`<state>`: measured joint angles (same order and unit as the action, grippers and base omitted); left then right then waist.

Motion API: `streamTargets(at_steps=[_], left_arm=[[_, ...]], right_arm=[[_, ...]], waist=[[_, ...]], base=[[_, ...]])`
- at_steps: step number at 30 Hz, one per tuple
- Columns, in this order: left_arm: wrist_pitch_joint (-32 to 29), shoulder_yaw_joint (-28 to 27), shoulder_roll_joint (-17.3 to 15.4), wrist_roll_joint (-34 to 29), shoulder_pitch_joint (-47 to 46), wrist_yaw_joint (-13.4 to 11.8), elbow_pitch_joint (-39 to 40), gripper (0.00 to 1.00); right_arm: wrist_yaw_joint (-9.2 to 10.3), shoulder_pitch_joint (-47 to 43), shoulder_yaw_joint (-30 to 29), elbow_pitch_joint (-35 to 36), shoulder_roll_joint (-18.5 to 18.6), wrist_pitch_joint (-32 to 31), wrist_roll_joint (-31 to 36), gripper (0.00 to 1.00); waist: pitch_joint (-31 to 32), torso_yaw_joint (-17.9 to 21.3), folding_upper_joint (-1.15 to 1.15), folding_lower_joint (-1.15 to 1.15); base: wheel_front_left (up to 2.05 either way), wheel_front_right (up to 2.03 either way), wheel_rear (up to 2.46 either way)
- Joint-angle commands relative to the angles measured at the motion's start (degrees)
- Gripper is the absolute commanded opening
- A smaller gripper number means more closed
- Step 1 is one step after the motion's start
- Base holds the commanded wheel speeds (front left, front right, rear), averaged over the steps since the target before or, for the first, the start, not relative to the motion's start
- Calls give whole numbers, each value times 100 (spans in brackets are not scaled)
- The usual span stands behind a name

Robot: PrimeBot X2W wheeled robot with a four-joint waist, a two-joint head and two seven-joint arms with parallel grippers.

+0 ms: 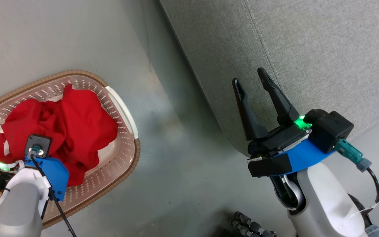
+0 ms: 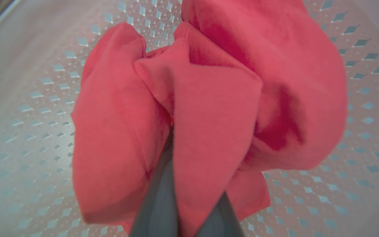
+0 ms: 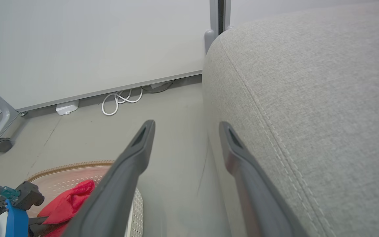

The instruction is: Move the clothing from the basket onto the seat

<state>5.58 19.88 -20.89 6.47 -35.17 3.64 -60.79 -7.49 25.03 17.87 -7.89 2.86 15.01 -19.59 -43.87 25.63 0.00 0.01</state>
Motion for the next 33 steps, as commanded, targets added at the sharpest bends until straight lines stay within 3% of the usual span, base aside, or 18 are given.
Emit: streamTargets(at_steps=[1, 10, 20, 33], left_arm=[[52, 28, 22, 28, -28, 27, -22, 0], [426, 99, 336, 139, -90, 29, -161, 0], [920, 207, 904, 324, 160, 158, -317, 0], [968, 278, 1324, 457, 858, 304, 672, 0]], right_arm=[[-1, 88, -25, -16, 5, 25, 20, 100], [-1, 33, -131, -100, 5, 25, 302, 100], [-1, -269, -303, -354, 10, 23, 809, 100], [-1, -961, -486, -761, 9, 23, 1208, 100]], waist=[[29, -26, 0, -1], [477, -356, 0, -1], [1631, -944, 0, -1], [3187, -1639, 0, -1]], base=[[0, 0, 0], [0, 0, 0], [0, 0, 0], [0, 0, 0]])
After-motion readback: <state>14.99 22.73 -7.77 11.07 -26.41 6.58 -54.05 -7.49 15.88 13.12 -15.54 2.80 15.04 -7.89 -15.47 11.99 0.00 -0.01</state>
